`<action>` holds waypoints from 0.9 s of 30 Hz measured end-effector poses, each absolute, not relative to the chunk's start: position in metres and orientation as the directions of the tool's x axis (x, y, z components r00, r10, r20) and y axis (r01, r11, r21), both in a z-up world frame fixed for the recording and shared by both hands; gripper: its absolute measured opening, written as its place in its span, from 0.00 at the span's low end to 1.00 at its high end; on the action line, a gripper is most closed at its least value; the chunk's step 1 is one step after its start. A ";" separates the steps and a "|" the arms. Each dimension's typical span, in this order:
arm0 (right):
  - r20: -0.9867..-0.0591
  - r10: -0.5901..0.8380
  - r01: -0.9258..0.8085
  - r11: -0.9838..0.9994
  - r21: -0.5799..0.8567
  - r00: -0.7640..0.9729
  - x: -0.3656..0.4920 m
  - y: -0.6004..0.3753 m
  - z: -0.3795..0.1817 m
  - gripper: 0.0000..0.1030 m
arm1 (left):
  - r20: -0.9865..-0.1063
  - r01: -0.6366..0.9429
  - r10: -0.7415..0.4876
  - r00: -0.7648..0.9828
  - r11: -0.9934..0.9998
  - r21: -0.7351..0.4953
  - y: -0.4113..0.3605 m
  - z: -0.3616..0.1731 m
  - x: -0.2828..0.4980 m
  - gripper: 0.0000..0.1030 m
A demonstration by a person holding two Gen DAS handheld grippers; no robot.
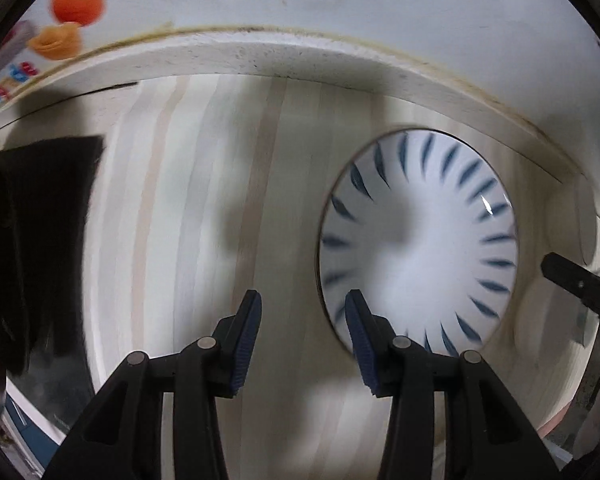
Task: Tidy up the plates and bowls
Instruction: 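Move both grippers to the blue-striped plate and grip its rim, then carry the blue-striped plate and lower it onto the pink-flower plate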
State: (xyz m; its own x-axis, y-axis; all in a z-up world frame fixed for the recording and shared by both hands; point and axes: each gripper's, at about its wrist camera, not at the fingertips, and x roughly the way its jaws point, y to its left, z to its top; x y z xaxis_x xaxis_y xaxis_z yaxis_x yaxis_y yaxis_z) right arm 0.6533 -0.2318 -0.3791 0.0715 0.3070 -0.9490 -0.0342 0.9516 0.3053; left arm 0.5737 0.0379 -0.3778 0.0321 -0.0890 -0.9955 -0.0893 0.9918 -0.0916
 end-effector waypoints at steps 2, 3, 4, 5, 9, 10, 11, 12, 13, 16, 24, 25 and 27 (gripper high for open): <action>-0.963 0.265 -0.039 0.964 0.264 0.043 0.664 -0.224 -0.392 0.29 | -0.997 -0.078 -0.083 0.005 0.993 -0.083 0.038 -0.392 0.588 0.40; -0.971 0.239 -0.039 0.970 0.238 0.024 0.670 -0.221 -0.400 0.29 | -0.997 -0.073 -0.079 -0.005 0.994 -0.078 0.037 -0.396 0.592 0.40; -0.975 0.221 -0.045 0.974 0.221 0.002 0.675 -0.218 -0.408 0.29 | -0.997 -0.064 -0.077 -0.014 0.995 -0.076 0.036 -0.402 0.595 0.41; -0.979 0.205 -0.046 0.978 0.205 -0.016 0.677 -0.216 -0.413 0.29 | -0.995 -0.053 -0.100 -0.013 0.994 -0.100 0.034 -0.406 0.598 0.40; -0.978 0.203 -0.050 0.977 0.206 -0.050 0.682 -0.215 -0.429 0.13 | -0.989 -0.016 -0.147 -0.007 0.989 -0.147 0.026 -0.407 0.602 0.22; -0.976 0.212 -0.051 0.975 0.215 -0.050 0.681 -0.215 -0.429 0.13 | -0.991 -0.014 -0.137 -0.006 0.990 -0.137 0.025 -0.406 0.602 0.22; -0.977 0.206 -0.053 0.977 0.209 -0.046 0.681 -0.215 -0.429 0.13 | -0.991 -0.011 -0.134 -0.003 0.991 -0.134 0.025 -0.407 0.602 0.22; -0.980 0.196 -0.061 0.978 0.198 -0.044 0.680 -0.214 -0.428 0.13 | -0.990 -0.012 -0.138 0.000 0.990 -0.138 0.026 -0.407 0.602 0.22; -0.980 0.192 -0.067 0.979 0.194 -0.043 0.678 -0.214 -0.429 0.13 | -0.990 -0.017 -0.141 0.000 0.990 -0.141 0.027 -0.408 0.601 0.22; -0.979 0.197 -0.069 0.977 0.200 -0.053 0.677 -0.212 -0.430 0.13 | -0.993 -0.012 -0.119 0.001 0.993 -0.119 0.029 -0.406 0.598 0.22; -0.972 0.227 -0.080 0.970 0.231 -0.056 0.662 -0.212 -0.409 0.13 | -0.994 -0.010 -0.107 0.028 0.994 -0.107 0.012 -0.381 0.589 0.22; -0.971 0.232 -0.081 0.968 0.236 -0.053 0.660 -0.215 -0.403 0.13 | -0.994 -0.006 -0.106 0.033 0.994 -0.106 0.011 -0.376 0.586 0.22; -0.970 0.238 -0.092 0.966 0.241 -0.044 0.658 -0.218 -0.393 0.13 | -0.994 0.004 -0.105 0.041 0.994 -0.105 0.010 -0.365 0.580 0.22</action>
State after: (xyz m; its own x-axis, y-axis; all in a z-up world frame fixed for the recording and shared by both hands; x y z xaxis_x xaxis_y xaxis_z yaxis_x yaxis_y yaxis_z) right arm 0.6585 -0.2181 -0.3932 -0.0442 0.2379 -0.9703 -0.0915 0.9662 0.2411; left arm 0.5804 0.0101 -0.3649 0.0407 -0.1050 -0.9936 0.0039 0.9945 -0.1049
